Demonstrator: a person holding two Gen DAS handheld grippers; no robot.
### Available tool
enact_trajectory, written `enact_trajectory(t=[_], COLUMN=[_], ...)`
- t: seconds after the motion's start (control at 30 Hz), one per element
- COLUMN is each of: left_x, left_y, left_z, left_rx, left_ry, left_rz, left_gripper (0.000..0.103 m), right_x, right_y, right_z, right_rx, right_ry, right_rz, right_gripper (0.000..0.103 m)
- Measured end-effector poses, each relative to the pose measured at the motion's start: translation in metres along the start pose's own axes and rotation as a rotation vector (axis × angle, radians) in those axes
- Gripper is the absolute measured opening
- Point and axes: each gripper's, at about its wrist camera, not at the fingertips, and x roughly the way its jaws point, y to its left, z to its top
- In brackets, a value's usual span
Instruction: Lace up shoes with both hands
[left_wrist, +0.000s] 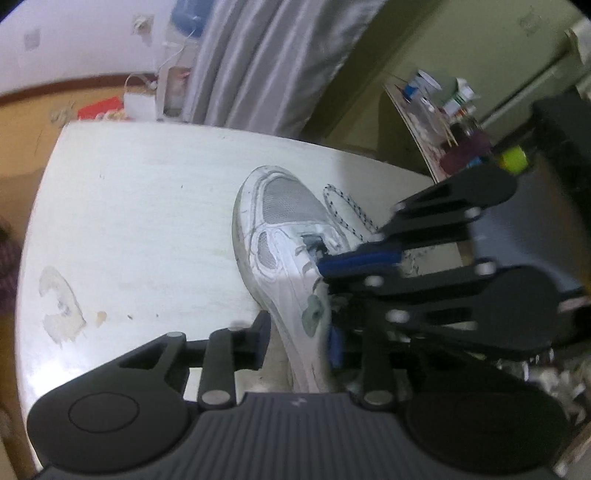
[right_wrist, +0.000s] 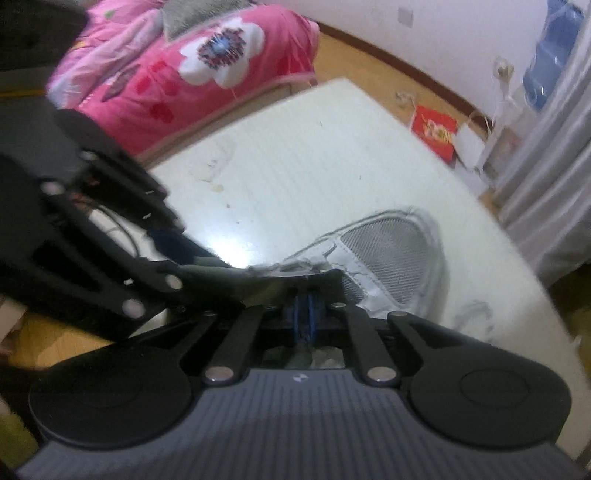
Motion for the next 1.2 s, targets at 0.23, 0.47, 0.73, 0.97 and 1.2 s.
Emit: enact_trajectory(t=[0.23,0.47,0.73,0.97,1.2], left_x=[-0.008,-0.01,-0.01,-0.009,-0.005], left_y=[-0.01,-0.013,0.0,0.001,0.007], left_z=[-0.013,-0.022,-0.026,-0.027,-0.026], left_rx=[0.039,0.021,-0.025,-0.007,-0.015], left_ry=[0.011,-0.022,-0.035,-0.048,-0.047], left_rz=[0.015,0.004,-0.027,-0.052,-0.086], left_gripper=[0.037,0.024,0.022,0.022,0.022], right_x=[-0.031,-0.002,0.029,0.036,0.013], right_y=[0.036,0.074,0.098,0.095,0.071], right_z=[-0.005,-0.006,-0.018,-0.017,0.001], right_rx=[-0.347,-0.659,-0.775,-0.733,-0.492], right_ry=[0.076,0.233,0.37,0.339,0.277], right_rz=[0.007,-0.092,-0.238,-0.253,-0.216], right_gripper=[0.025,0.03,0.037,0.034,0.007])
